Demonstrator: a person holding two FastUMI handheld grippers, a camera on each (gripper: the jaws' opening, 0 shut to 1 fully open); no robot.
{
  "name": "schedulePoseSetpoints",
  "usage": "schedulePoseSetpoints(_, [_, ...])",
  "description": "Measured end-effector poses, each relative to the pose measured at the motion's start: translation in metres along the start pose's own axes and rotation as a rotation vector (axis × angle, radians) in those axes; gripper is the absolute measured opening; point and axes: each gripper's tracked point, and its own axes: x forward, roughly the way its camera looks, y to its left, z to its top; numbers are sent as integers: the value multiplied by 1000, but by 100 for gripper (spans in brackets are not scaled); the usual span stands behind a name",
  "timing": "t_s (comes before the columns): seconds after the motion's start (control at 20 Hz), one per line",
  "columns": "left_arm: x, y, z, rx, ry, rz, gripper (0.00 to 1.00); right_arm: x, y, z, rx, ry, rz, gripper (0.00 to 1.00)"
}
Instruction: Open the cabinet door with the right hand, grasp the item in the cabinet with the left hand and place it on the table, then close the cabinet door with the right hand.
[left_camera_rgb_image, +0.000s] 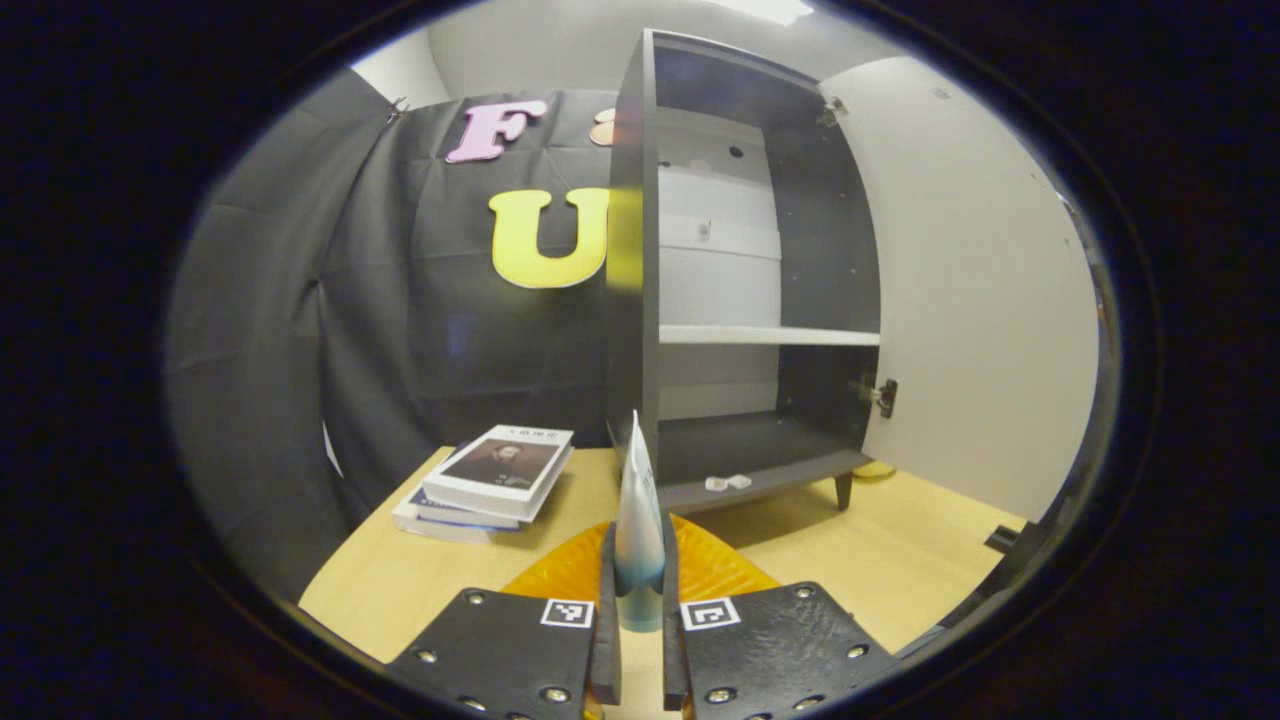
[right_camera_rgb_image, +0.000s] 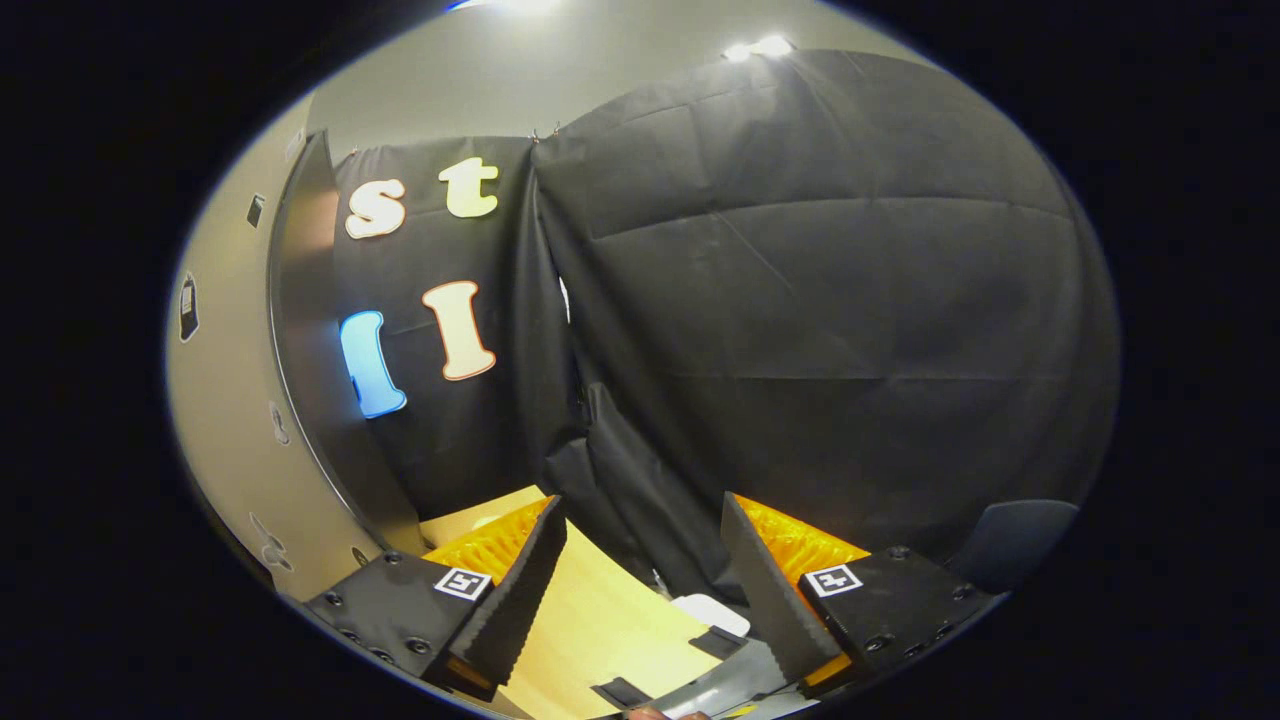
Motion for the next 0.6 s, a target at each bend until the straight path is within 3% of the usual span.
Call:
schedulePoseSetpoints(0.05, [-2, 0, -13, -19, 11, 10, 19, -4, -3, 1, -1, -3, -2, 92])
schedulePoseSetpoints(0.1, [-3, 0, -24, -31, 6, 16, 17, -7, -6, 1, 2, -5, -4, 98])
schedulePoseSetpoints(0.2, [-3, -2, -46, -26, 3, 30, 19, -11, -12, -5, -11, -4, -15, 92])
schedulePoseSetpoints(0.3, [-2, 0, -75, 10, 30, 49, 15, -9, -19, -12, -39, 16, -38, 98])
schedulePoseSetpoints(0.4, [-1, 2, -96, 40, 36, 62, 17, -7, -24, -14, -47, 37, -56, 92])
schedulePoseSetpoints(0.6, [-6, 6, -125, 18, 45, 87, 17, -3, -20, -14, -94, 53, -66, 98])
